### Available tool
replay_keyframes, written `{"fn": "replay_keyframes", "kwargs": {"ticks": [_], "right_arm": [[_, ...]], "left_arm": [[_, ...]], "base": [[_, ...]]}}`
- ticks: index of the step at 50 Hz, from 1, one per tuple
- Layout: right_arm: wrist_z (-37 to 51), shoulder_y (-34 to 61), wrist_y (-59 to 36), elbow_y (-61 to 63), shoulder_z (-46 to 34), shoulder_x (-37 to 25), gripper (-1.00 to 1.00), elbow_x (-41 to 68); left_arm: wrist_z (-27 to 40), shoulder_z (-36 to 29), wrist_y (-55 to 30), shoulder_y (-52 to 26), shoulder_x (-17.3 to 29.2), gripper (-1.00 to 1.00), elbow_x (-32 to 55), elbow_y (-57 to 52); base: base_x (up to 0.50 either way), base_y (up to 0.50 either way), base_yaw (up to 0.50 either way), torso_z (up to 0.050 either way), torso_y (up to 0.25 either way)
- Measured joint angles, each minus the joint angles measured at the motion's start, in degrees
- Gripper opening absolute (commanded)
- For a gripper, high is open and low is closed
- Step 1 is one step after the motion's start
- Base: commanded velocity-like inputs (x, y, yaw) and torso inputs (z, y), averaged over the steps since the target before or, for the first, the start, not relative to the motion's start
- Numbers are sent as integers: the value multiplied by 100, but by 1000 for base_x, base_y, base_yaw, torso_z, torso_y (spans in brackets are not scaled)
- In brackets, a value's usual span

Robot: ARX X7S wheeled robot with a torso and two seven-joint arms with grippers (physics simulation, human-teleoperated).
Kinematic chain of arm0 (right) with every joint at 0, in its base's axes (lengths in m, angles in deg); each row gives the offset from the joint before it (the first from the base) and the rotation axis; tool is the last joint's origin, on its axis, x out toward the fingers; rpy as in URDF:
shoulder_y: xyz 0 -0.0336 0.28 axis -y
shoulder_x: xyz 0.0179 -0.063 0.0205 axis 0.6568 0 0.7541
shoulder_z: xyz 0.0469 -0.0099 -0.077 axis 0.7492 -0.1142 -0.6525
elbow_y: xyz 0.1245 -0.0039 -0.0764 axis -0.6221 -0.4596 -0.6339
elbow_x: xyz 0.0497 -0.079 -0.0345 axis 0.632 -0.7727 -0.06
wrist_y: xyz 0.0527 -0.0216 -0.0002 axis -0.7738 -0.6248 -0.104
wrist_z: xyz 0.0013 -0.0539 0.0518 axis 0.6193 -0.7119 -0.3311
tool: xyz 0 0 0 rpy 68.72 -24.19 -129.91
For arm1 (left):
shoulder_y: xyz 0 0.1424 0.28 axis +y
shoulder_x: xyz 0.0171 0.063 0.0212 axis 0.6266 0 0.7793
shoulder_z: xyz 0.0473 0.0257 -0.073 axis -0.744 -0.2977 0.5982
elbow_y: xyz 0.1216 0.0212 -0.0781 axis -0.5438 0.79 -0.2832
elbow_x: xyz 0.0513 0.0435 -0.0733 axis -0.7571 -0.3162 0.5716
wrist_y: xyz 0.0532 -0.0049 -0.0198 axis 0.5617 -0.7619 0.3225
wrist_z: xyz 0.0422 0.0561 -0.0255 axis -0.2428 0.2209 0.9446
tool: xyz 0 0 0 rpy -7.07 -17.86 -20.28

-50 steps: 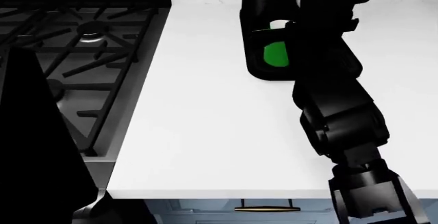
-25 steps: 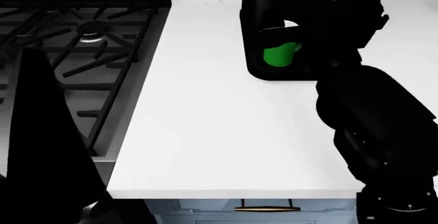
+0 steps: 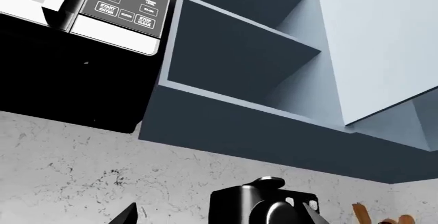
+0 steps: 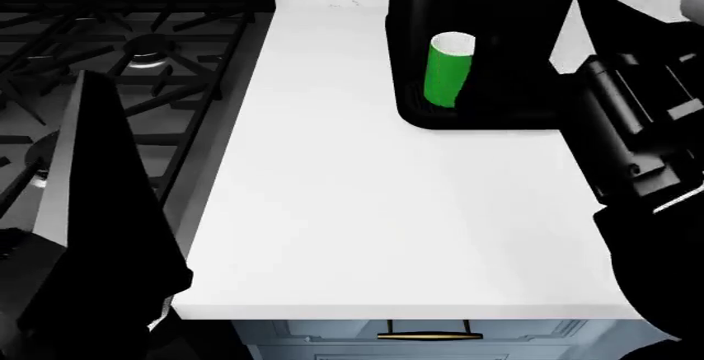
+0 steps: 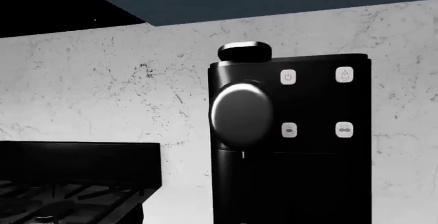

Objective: Pick the mug from the cabinet, place it under the coffee machine dispenser, and press the start button.

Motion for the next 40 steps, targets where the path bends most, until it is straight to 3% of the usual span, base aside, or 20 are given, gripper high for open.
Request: {"fn": "replay_keyframes", "kwargs": {"ticks": [13, 36, 40], "right_arm": [[696, 213, -302, 306, 637, -124, 100, 1171], [969, 294, -263, 377, 711, -247, 100, 1603], [847, 229, -239, 368, 641, -261, 100, 1453]], "left_arm": [[160, 56, -50, -207, -68, 100, 123, 148], [347, 195, 73, -273, -89, 100, 241, 203], [360, 172, 52, -264, -69, 100, 259, 172]], "base": [[0, 0, 0, 30, 86], [0, 0, 0, 41, 116], [0, 0, 0, 0, 0]]}}
